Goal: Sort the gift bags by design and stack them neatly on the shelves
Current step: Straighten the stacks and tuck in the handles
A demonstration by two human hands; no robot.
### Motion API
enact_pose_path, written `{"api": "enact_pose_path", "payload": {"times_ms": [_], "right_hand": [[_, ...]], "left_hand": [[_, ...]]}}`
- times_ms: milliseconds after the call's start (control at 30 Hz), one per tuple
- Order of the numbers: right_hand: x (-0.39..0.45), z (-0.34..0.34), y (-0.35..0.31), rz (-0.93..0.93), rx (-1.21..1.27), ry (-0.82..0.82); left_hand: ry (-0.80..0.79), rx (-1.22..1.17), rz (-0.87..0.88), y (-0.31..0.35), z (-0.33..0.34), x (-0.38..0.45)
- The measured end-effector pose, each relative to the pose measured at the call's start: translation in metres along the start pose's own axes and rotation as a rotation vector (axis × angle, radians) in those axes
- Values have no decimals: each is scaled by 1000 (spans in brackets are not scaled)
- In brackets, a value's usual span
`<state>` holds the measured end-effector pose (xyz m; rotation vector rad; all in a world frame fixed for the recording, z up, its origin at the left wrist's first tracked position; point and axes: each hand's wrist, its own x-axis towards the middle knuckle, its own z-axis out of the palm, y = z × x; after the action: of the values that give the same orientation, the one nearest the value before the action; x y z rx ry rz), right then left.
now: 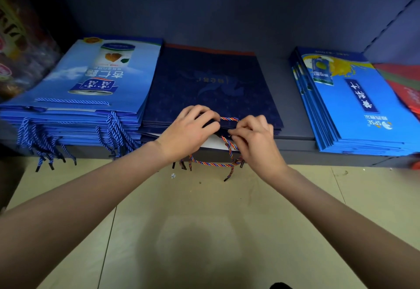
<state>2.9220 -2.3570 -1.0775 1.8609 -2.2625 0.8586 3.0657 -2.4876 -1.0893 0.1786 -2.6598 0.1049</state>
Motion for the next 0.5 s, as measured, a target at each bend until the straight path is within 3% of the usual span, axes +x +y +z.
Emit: {"api": "enact_pose_path", "payload": {"times_ms": [133,500], "right_hand": [[-2,-3,-3,182,93,-90],[-1,-7,-5,166,103,-178]], "left_hand": [[-11,-7,-7,0,1,0],[18,-53,-42,1,3,-2]]}}
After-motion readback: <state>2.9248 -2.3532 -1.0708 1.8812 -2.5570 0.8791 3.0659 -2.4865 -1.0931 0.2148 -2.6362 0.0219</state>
